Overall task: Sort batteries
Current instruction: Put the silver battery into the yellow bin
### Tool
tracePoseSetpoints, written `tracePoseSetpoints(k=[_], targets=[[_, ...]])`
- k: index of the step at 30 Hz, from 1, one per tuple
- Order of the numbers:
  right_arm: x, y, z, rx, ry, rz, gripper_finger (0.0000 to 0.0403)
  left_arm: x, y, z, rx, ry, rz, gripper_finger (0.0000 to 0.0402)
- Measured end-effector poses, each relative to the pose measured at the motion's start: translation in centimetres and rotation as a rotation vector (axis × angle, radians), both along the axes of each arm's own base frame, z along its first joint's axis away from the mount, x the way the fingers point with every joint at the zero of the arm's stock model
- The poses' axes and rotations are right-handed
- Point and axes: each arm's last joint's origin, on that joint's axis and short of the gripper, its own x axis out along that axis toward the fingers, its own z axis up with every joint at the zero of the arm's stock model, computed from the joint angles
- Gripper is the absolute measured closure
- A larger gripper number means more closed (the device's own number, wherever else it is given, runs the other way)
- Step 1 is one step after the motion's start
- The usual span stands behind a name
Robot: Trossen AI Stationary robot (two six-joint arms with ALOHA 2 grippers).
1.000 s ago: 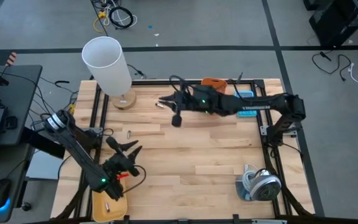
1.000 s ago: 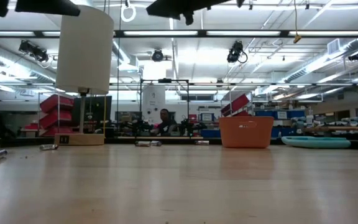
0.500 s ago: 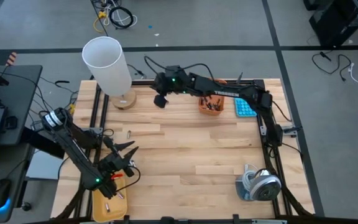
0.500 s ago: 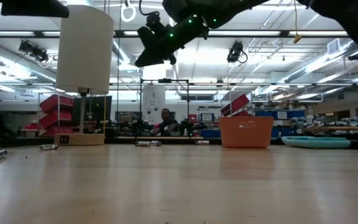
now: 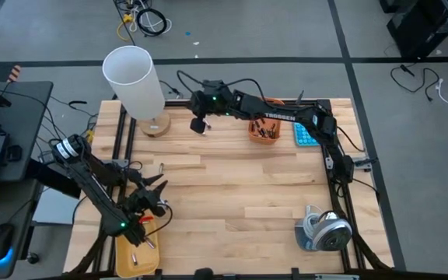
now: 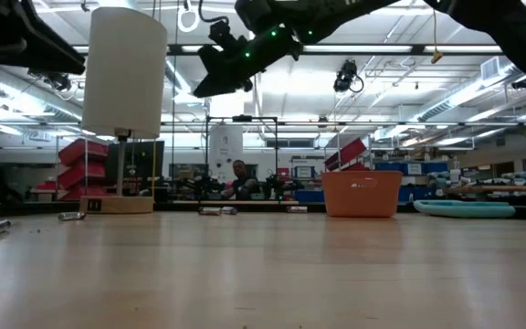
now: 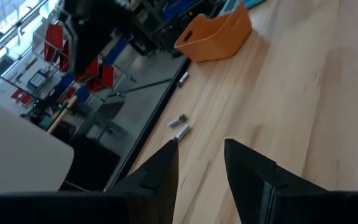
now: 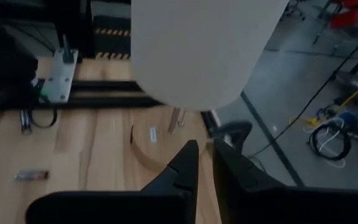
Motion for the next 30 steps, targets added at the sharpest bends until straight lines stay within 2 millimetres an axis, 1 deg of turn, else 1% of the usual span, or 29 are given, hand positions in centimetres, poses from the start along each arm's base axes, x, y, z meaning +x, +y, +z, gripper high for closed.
tracePoseSetpoints(k=[2, 6, 10, 13, 14, 16, 17, 18, 21, 23, 30], targets=[[-0.2, 0.1, -0.5, 0.027, 0.055, -0.004, 0.0367, -0.2, 0.2, -0.3, 0.002, -0.004, 0.005, 0.0271], [-1.0, 0.3, -1.9, 0.135, 0.194, -0.027, 0.0367, -0.5, 0.7, -0.9, -0.005, -0.026, 0.019, 0.0271], [-1.5, 0.1, -2.6, 0.161, 0.261, -0.037, 0.0362, -0.6, 1.0, -1.3, -0.006, -0.040, 0.025, 0.0271], [-1.3, -0.2, -3.6, 0.177, 0.283, -0.028, 0.0358, -0.7, 1.0, -1.3, 0.003, -0.048, 0.016, 0.0271], [-1.0, -0.4, -4.4, 0.186, 0.288, -0.026, 0.0357, -0.7, 1.0, -1.3, 0.005, -0.049, 0.014, 0.0271], [-0.8, -0.6, -4.9, 0.192, 0.287, -0.030, 0.0355, -0.6, 1.0, -1.3, 0.006, -0.055, 0.010, 0.0271], [-0.7, -0.8, -5.8, 0.199, 0.308, -0.034, 0.0354, -0.6, 1.0, -1.3, 0.007, -0.053, 0.010, 0.0271], [-0.4, -0.9, -6.1, 0.200, 0.296, -0.037, 0.0354, -0.6, 1.0, -1.3, 0.005, -0.055, 0.012, 0.0271], [-0.4, -1.1, -7.3, 0.235, 0.327, -0.059, 0.0354, -0.7, 1.0, -1.3, -0.005, -0.058, 0.020, 0.0271], [-0.2, -1.4, -7.7, 0.248, 0.316, -0.062, 0.0353, -0.6, 1.0, -1.4, -0.011, -0.060, 0.023, 0.0271], [0.5, -2.0, -11.8, 0.315, 0.375, -0.037, 0.0343, -0.6, 1.1, -1.4, -0.012, -0.059, 0.027, 0.0271]])
